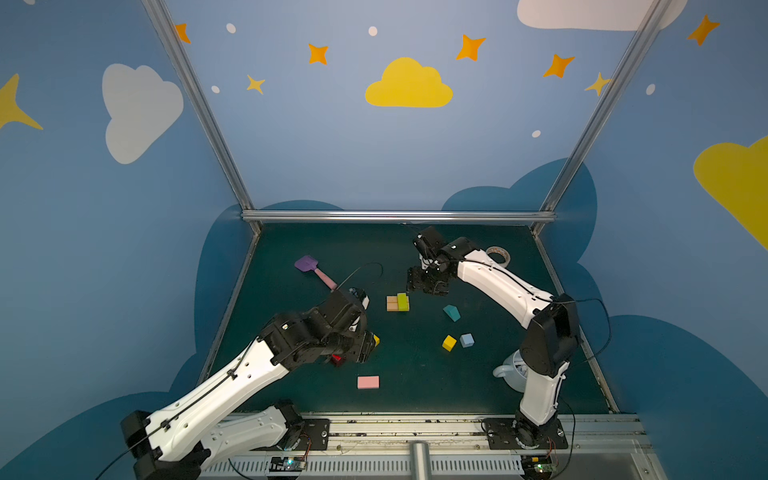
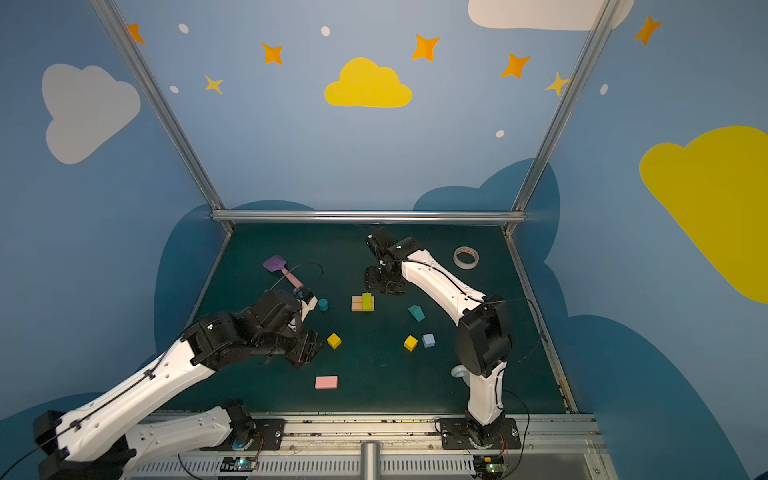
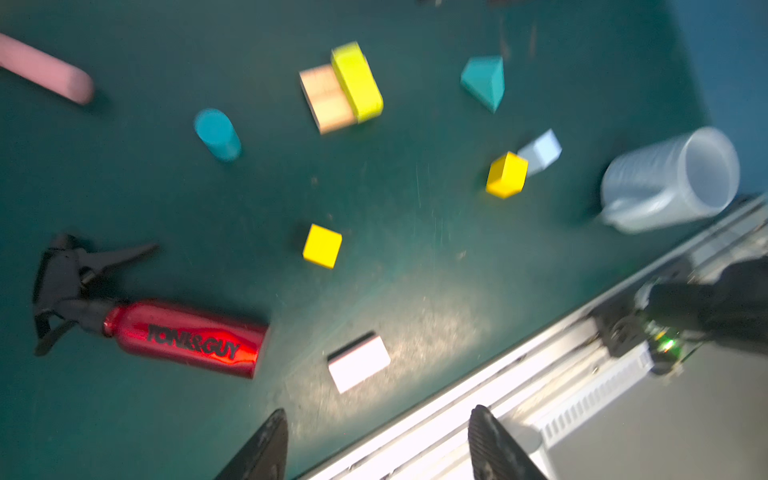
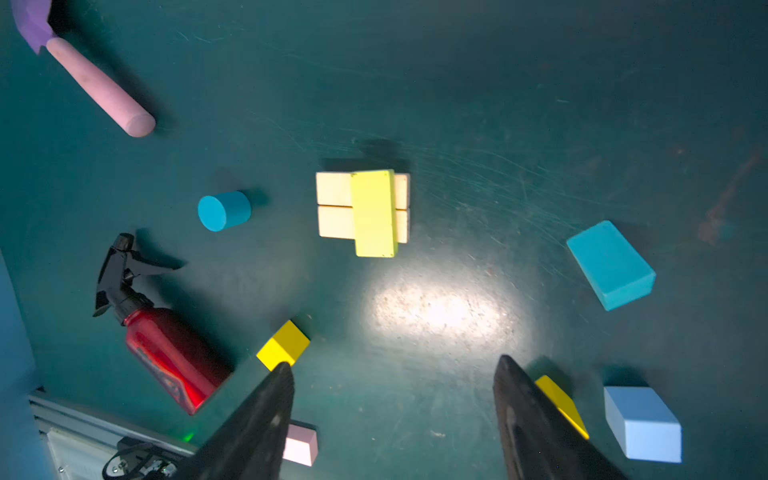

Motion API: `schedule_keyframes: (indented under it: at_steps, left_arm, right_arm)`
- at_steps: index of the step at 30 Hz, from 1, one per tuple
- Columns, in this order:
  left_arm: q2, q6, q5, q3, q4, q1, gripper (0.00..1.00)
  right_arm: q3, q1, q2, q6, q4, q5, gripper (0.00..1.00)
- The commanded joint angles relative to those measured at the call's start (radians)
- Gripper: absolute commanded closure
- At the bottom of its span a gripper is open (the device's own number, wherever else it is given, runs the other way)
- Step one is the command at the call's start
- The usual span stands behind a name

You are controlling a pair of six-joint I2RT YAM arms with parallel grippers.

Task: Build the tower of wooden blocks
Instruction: 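Open the right gripper and raise it off the lime-green block, then move the left gripper toward the pink block while the right gripper draws back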

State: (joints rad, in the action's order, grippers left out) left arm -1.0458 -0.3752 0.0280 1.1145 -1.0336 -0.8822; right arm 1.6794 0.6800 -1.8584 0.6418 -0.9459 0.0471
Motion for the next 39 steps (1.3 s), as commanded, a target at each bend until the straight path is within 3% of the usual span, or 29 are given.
schedule_keyframes:
  at_steps: [1, 8, 12, 20, 28, 39]
  left_arm:
    - [-0.029, -0.002, -0.030, -0.001, -0.098, -0.078, 0.31]
    - [-0.161, 0.045, -0.064, 0.034, -0.171, -0.278, 0.31]
    - [-0.266, 0.043, -0.098, 0.050, -0.194, -0.326, 0.31]
    - [-0.490, 0.053, -0.188, 0.079, -0.212, -0.339, 0.31]
    - [-0.626, 0.120, -0.160, 0.056, -0.155, -0.331, 0.30]
    - [-0.730, 0.191, -0.133, 0.037, -0.099, -0.248, 0.30]
  right_arm:
    - [-0.098, -0.019, 0.083, -0.027, 0.098, 0.033, 0.24]
    - [-0.277, -0.059, 0.209, -0.036, 0.216, 0.097, 0.24]
    - [-0.345, -0.075, 0.262, -0.039, 0.257, 0.112, 0.24]
    - [-0.470, -0.098, 0.350, -0.039, 0.334, 0.150, 0.24]
    - [-0.540, -0.124, 0.415, -0.041, 0.386, 0.181, 0.23]
    - [-0.557, -0.145, 0.413, -0.044, 0.432, 0.233, 0.23]
